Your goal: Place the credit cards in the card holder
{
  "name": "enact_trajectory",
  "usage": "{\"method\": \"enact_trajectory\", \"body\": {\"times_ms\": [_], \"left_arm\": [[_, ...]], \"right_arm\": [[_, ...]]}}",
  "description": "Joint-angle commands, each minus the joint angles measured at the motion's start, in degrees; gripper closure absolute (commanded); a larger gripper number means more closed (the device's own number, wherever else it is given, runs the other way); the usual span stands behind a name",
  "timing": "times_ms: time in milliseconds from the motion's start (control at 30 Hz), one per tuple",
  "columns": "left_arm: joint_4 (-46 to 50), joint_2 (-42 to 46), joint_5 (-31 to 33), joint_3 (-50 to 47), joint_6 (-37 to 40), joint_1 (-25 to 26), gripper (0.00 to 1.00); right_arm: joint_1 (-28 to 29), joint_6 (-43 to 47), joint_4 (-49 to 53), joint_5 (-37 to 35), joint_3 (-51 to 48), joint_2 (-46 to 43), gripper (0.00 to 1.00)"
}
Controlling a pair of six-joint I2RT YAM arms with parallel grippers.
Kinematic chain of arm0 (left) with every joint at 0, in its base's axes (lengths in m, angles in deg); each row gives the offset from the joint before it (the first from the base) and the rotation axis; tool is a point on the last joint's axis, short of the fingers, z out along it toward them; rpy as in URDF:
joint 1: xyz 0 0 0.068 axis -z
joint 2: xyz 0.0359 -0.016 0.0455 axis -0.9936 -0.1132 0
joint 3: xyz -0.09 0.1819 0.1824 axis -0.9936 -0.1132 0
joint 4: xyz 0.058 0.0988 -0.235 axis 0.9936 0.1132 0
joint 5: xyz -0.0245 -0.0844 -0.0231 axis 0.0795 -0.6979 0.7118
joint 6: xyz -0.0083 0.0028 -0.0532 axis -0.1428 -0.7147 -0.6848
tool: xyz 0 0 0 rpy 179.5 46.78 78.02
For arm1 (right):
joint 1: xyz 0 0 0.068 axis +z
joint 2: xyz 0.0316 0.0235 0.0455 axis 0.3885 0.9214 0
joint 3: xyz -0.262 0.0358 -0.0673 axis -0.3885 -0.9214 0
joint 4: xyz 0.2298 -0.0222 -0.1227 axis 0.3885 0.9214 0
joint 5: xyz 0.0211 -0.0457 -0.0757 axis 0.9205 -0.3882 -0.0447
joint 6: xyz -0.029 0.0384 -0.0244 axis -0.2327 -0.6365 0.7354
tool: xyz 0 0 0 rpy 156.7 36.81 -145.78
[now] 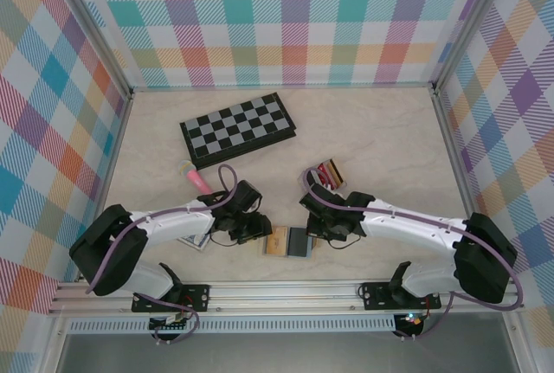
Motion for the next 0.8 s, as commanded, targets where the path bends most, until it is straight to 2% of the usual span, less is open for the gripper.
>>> {"method": "enact_trajectory", "body": {"times_ms": [0,267,467,767], "left_arm": [[-0.4,-0.4,-0.32,-0.73,-0.16,0.78,0.54],[-0.3,-0.75,-0.02,-0.65,-0.45,0.97,0.55],[-0.4,-0.97,-0.19,-0.58,-0.52,1.01,0.55],[-0.58,-1.33,-0.29,-0.73,-0.69,1.22,0.56]], "right_arm": [[0.52,-0.67,1.05,-1.22,0.83,-0.83,1.0],[1.25,-1.25,4.85,-4.43,2.38,-0.1,1.0],[1.23,-0.27,-2.34,-0.32,-0.2,-0.63,1.0],[1.42,-1.54,-0.98,-0.78,-0.91,1.65,1.0]]}}
